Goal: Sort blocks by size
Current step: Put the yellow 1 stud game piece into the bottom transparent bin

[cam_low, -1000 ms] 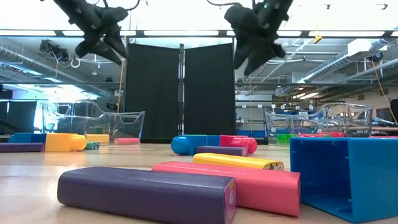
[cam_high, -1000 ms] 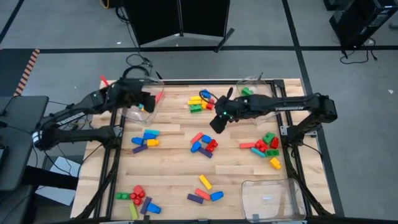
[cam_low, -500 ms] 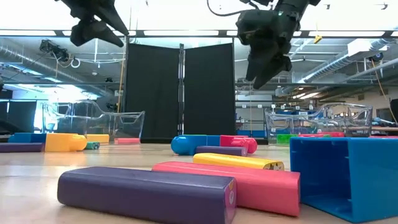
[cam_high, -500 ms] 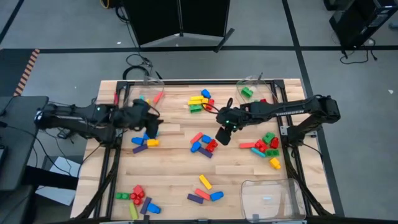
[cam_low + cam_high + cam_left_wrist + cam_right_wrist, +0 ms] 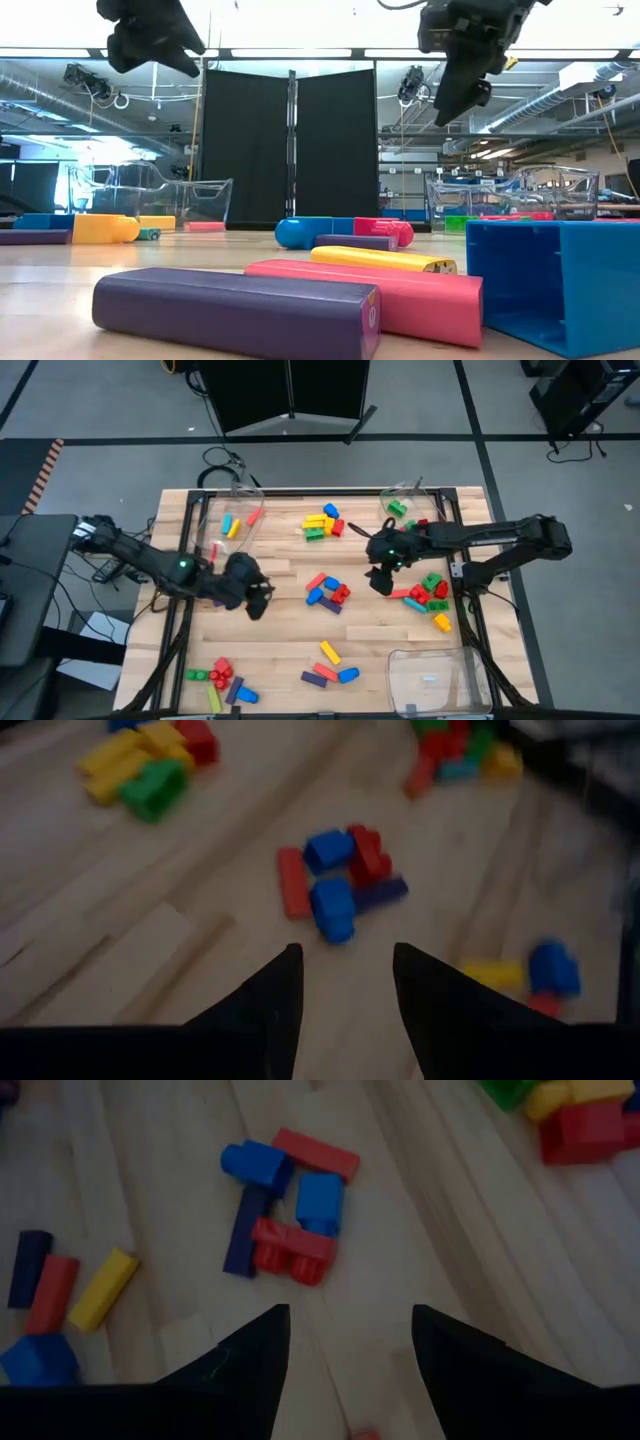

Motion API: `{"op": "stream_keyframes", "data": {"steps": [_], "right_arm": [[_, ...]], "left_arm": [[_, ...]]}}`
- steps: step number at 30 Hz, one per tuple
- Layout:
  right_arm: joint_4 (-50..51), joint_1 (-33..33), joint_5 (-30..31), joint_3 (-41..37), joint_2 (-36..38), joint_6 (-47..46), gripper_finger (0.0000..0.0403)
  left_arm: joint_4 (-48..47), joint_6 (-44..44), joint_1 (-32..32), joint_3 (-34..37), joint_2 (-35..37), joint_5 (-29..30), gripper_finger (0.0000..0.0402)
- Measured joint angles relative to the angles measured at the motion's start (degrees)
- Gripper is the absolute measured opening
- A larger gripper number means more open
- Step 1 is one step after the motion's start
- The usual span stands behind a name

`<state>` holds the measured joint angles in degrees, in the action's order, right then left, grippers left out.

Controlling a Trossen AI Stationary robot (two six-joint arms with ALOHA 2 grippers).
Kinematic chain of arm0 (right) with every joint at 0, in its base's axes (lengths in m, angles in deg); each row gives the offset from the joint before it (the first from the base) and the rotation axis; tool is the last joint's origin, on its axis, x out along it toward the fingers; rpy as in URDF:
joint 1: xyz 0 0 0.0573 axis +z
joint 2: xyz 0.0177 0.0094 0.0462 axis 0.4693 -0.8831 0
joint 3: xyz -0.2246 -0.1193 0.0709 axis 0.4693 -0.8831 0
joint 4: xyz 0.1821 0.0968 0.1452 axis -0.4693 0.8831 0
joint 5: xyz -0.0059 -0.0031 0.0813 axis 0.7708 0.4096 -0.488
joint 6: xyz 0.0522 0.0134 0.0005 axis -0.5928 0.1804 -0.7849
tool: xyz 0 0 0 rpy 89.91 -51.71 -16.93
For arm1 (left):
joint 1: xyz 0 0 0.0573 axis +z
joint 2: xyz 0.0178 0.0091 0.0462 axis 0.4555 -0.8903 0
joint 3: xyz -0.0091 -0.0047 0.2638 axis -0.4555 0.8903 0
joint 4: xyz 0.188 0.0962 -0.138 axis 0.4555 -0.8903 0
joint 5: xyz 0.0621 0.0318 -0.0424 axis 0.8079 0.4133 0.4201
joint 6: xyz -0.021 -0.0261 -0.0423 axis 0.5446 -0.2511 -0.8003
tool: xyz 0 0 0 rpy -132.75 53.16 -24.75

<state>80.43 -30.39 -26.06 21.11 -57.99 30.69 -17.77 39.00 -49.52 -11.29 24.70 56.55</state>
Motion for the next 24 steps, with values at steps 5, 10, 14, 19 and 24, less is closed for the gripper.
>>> {"op": "stream_keyframes", "data": {"steps": [5, 10, 14, 19, 24], "right_arm": [[-1.34, -0.01, -0.02, -2.02, 1.6, -0.65, 0.022], [-2.44, 0.01, -0.11, -2.77, 1.53, -2.55, 0.022], [-2.96, 0.14, -0.11, -2.77, 1.47, -2.91, 0.022], [-3.12, 0.14, -0.11, -2.77, 1.47, -3.28, 0.022], [-6.21, -0.15, -0.11, -2.77, 1.47, -3.35, 0.022]], "left_arm": [[-1.7, 17.99, -0.1, 0.0, -2.89, -6.57, 0.0162], [-7.09, 27.59, -0.11, -0.03, -4.11, -10.13, 0.0162], [-14.29, 20.35, -0.1, -0.03, -4.14, -9.92, 0.0162], [-23.33, 12.03, -0.1, 0.01, -4.14, -9.57, 0.0162], [-24.26, 10.6, 0.94, 3.03, -4.12, -10.84, 0.0162]]}}
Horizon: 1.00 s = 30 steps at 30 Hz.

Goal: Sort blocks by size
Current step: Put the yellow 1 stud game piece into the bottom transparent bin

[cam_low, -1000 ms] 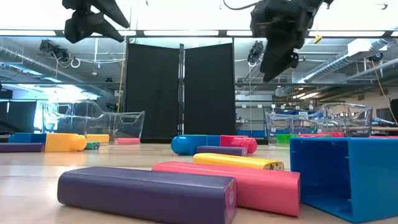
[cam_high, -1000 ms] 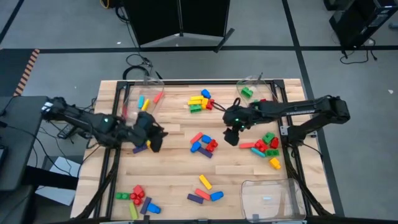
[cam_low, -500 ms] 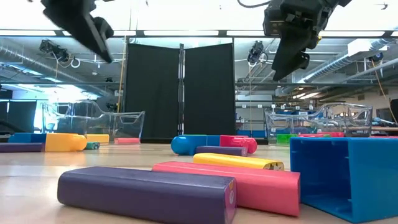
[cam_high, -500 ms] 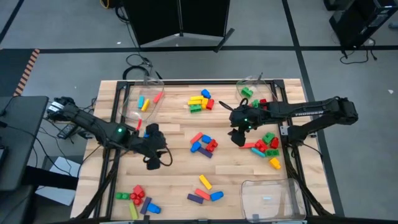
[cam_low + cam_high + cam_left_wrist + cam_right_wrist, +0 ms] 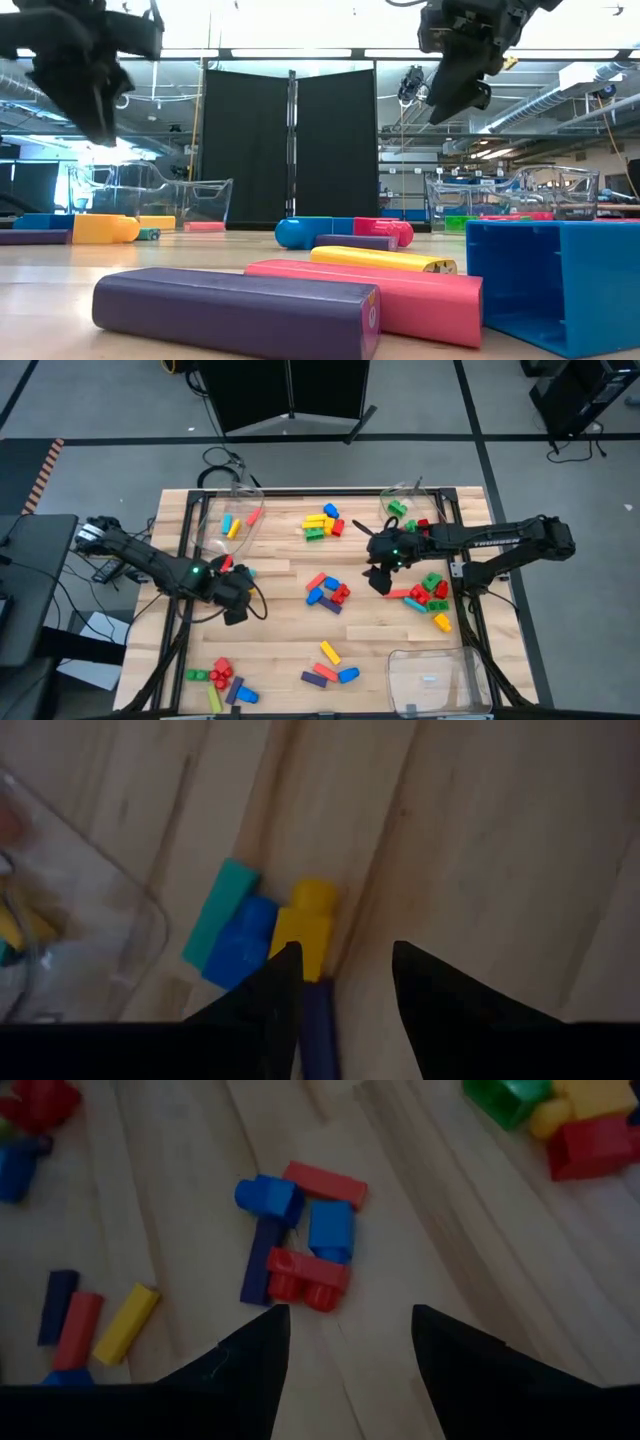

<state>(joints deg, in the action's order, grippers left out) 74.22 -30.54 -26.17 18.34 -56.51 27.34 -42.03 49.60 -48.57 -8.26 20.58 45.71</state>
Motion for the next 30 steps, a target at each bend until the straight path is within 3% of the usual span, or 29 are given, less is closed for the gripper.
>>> {"op": "stream_keyframes", "data": {"steps": [15, 24, 30], "right_arm": [[-3.22, -0.63, 0.02, 0.02, 0.0, -5.3, 0.022], [-3.27, -0.63, 0.04, 0.02, 0.0, -8.31, 0.022], [-3.27, -0.63, 0.04, 0.02, -0.02, -8.98, 0.022]], "left_arm": [[12.04, 10.55, 5.53, 13.09, 0.13, -3.11, 0.0162], [14.35, 16.69, 10.25, 15.0, 0.15, -2.73, 0.0162], [14.7, 15.55, 11.53, 15.0, 0.15, -7.02, 0.0166]]}}
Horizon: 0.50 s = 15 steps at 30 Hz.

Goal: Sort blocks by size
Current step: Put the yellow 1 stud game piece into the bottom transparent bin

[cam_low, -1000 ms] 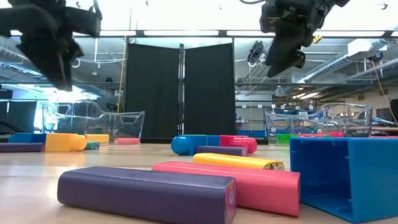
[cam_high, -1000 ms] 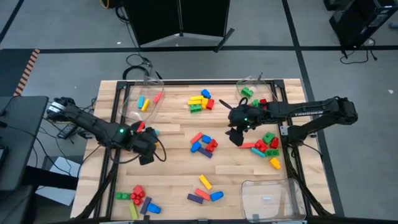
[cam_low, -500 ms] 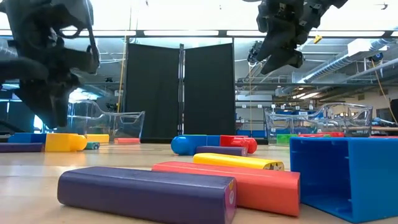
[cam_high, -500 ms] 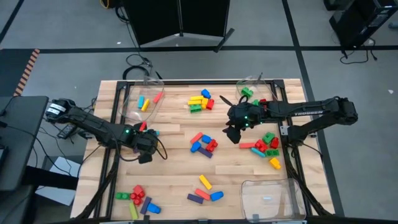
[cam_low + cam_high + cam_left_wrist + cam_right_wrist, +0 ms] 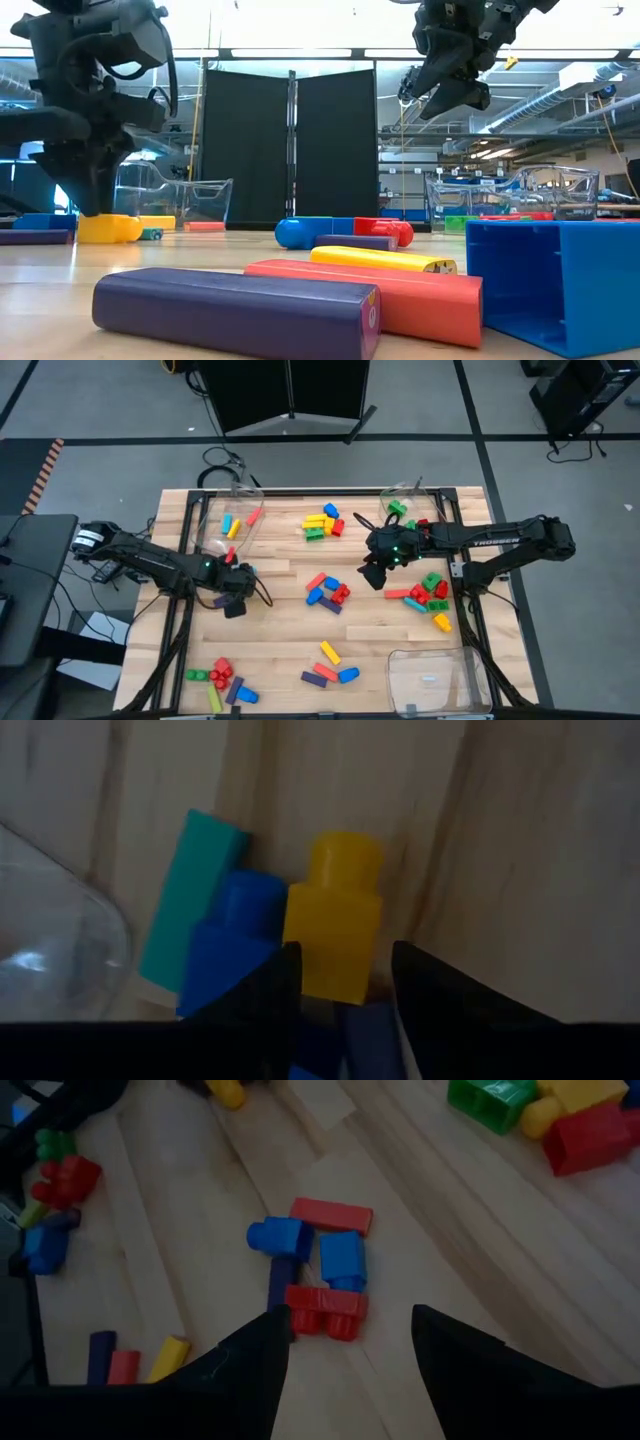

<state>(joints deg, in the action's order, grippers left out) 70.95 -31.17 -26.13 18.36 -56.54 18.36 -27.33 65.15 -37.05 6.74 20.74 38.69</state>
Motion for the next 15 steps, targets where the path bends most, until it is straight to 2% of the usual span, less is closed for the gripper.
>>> {"op": "stream_keyframes", "data": {"steps": [4, 11, 15], "right_arm": [[0.0, 0.0, 0.0, 0.0, 0.0, -0.01, 0.022], [-0.31, 0.0, 0.0, 0.0, 0.0, -0.03, 0.022], [-0.31, 0.0, 0.02, 0.01, 0.0, -0.02, 0.022]], "left_arm": [[0.67, -0.63, 0.2, 0.0, 0.02, -2.26, 0.0186], [1.32, -0.57, 0.17, 0.0, 0.02, -2.93, 0.0236], [1.87, -0.16, 0.11, 0.0, 0.02, -5.45, 0.0243]]}}
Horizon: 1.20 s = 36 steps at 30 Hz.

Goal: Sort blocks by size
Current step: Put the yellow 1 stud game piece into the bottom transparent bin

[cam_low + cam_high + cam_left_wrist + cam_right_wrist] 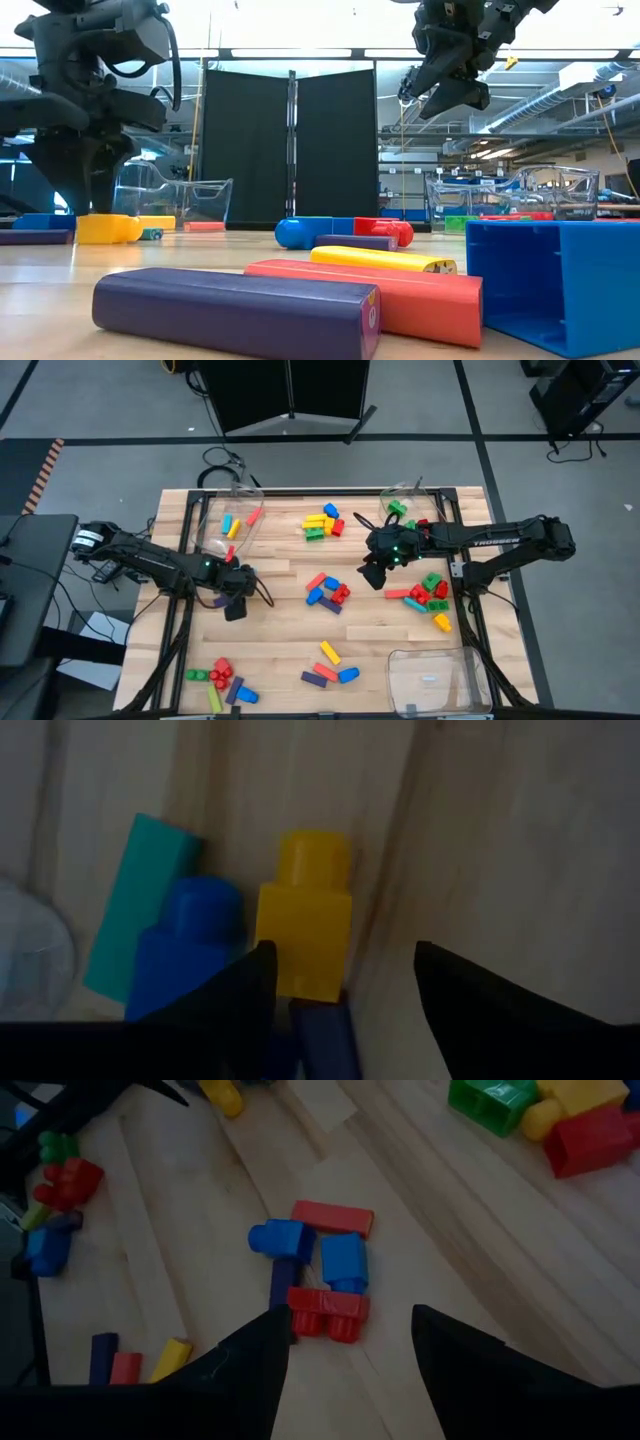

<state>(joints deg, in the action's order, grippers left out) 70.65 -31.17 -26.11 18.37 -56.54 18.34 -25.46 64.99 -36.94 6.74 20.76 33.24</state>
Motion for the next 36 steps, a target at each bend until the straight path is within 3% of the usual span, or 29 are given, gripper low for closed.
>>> {"op": "stream_keyframes", "data": {"steps": [16, 24, 36], "right_arm": [[0.0, 0.0, 0.04, 0.01, -0.02, 0.46, 0.022], [-0.02, 0.0, 0.04, 0.01, -0.02, 0.69, 0.022], [-0.04, 0.0, 0.04, 0.03, -0.02, 0.69, 0.022]], "left_arm": [[1.15, 1.1, 0.0, -1.03, -0.06, -5.77, 0.0243], [1.37, 6.11, 0.0, -4.61, -0.11, -3.29, 0.0243], [1.04, 8.58, 0.0, -1.3, -0.09, -1.29, 0.0243]]}}
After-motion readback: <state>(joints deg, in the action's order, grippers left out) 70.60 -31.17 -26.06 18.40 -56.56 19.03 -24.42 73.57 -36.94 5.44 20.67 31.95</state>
